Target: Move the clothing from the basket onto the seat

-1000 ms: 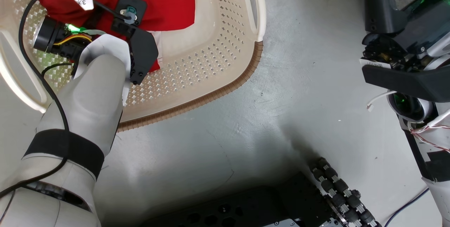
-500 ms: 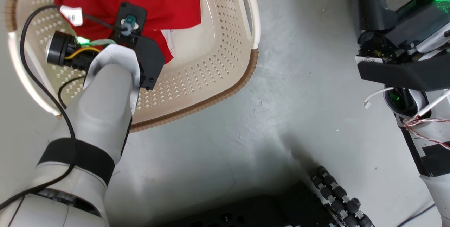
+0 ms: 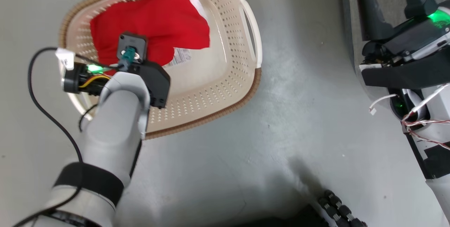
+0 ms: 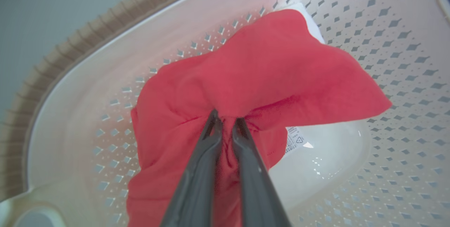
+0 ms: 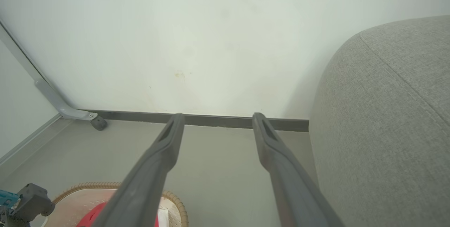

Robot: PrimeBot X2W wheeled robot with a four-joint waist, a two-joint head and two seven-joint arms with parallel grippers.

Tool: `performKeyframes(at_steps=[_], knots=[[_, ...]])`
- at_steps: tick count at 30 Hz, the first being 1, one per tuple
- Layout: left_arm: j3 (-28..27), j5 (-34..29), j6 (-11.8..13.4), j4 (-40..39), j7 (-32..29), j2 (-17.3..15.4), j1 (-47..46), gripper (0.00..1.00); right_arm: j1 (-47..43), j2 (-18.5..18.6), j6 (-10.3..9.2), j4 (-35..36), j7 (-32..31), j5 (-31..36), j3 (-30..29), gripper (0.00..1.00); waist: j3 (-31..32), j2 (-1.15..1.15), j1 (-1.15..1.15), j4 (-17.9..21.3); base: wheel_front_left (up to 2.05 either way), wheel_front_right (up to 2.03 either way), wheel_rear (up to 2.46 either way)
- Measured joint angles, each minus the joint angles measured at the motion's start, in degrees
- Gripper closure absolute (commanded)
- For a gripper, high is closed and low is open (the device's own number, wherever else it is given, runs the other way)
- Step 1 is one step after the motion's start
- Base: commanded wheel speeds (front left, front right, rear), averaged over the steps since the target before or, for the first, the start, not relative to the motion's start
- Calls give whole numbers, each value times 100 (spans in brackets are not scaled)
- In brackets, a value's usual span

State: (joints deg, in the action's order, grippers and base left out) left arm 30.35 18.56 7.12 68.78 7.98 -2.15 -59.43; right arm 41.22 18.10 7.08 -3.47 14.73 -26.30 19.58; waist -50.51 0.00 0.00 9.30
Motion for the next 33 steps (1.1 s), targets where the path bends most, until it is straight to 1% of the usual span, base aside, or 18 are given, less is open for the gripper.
performKeyframes(at_steps=[5, 12, 15, 22, 29, 33], knots=[[222, 450, -1, -713, 293, 12, 458, 100, -20, 30, 0, -234, -1, 0, 113, 0, 384, 0, 0, -120, 0, 0, 0], [502, 1098, 0, -1351, 465, 11, 964, 100, -286, 113, 0, -555, -1, -1, 116, 0, 939, 0, 0, -316, 0, 0, 0], [567, 1337, 0, -1472, 506, 9, 1168, 100, -433, 113, 0, -682, -1, -9, 120, 0, 1179, 0, -1, -414, 0, 0, 0], [706, 1647, 0, -1606, 584, 10, 1617, 100, -775, 82, 0, -950, -1, -48, 54, 0, 1755, 0, -1, -641, 0, 0, 0], [742, 1845, 0, -1734, 626, 9, 2099, 100, -1127, 1, 0, -1217, -2, -20, 26, 0, 2419, 0, -1, -863, 0, 0, 0], [735, 2005, 0, -1778, 626, 9, 2274, 100, -1246, -42, 0, -1315, -2, 20, 9, 0, 2663, 0, -1, -933, 0, 0, 0]])
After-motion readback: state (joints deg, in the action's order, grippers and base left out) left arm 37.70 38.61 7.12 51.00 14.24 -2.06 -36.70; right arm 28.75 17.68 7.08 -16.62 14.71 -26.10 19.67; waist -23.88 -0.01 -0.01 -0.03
